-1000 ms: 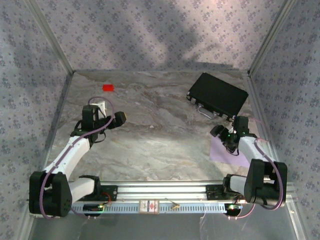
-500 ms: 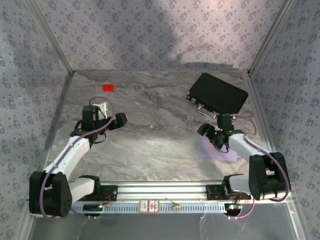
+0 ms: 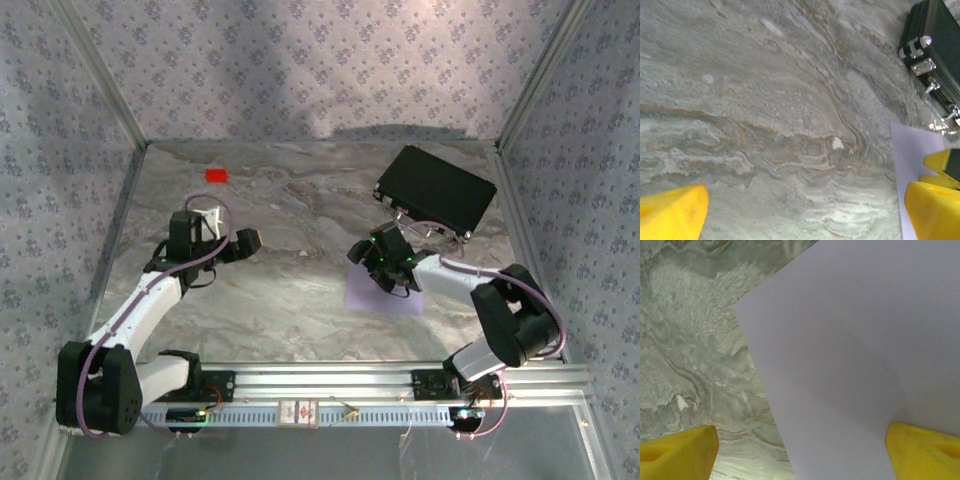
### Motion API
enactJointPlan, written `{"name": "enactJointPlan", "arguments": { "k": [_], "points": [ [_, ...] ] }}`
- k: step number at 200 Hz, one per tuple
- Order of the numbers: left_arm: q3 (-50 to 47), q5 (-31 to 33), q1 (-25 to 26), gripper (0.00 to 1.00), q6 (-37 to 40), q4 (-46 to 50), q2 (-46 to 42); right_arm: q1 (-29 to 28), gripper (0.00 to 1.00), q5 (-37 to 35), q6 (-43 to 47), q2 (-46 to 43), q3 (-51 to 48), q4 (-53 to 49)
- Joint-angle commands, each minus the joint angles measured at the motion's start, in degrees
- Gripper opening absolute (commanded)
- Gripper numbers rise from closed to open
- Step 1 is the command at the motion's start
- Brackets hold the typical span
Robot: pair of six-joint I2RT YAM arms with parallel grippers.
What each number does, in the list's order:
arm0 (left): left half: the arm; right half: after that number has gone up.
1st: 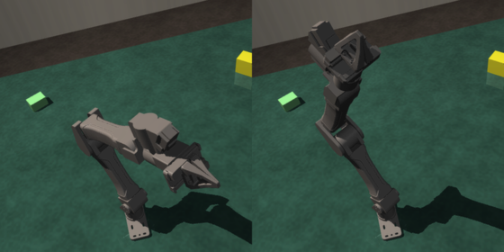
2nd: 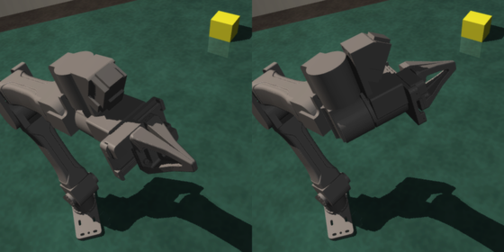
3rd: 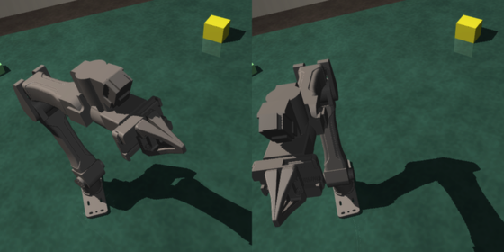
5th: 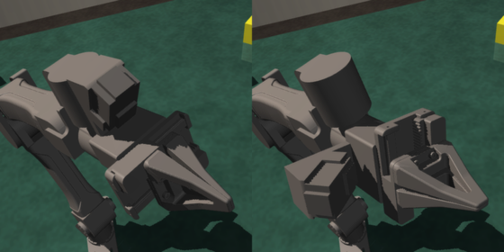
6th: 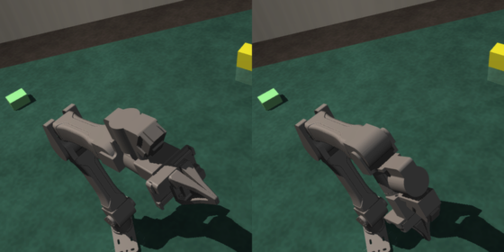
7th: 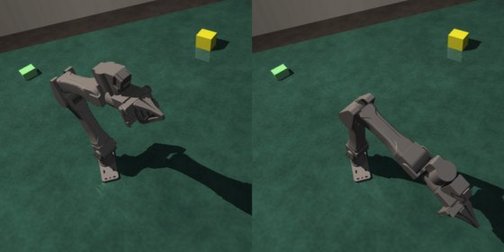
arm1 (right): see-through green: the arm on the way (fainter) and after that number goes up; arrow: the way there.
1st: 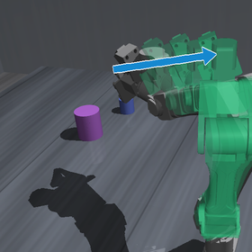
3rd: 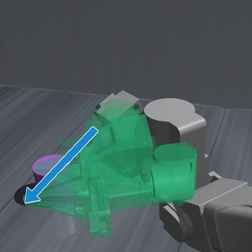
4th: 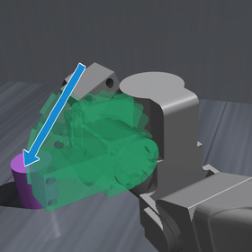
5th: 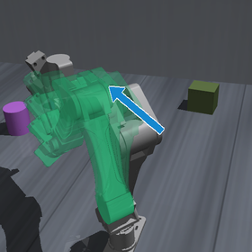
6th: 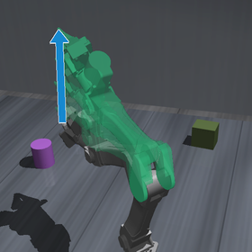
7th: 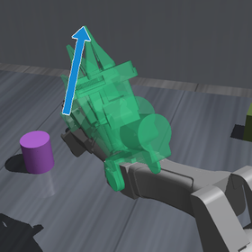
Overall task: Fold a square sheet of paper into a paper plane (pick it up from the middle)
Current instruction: Move the square sheet of paper to the center of the table.
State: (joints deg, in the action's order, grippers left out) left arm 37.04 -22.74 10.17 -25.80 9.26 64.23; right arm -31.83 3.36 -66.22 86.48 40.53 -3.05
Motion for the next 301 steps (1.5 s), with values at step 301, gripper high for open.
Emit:
{"name": "enactJointPlan", "arguments": {
  "k": [301],
  "points": [
    [4.7, 14.8, 14.0, 1.0, 0.5, 9.3, 3.6, -1.5, 0.91, 5.7, 1.9, 5.7, 9.4, -2.9]
  ]
}}
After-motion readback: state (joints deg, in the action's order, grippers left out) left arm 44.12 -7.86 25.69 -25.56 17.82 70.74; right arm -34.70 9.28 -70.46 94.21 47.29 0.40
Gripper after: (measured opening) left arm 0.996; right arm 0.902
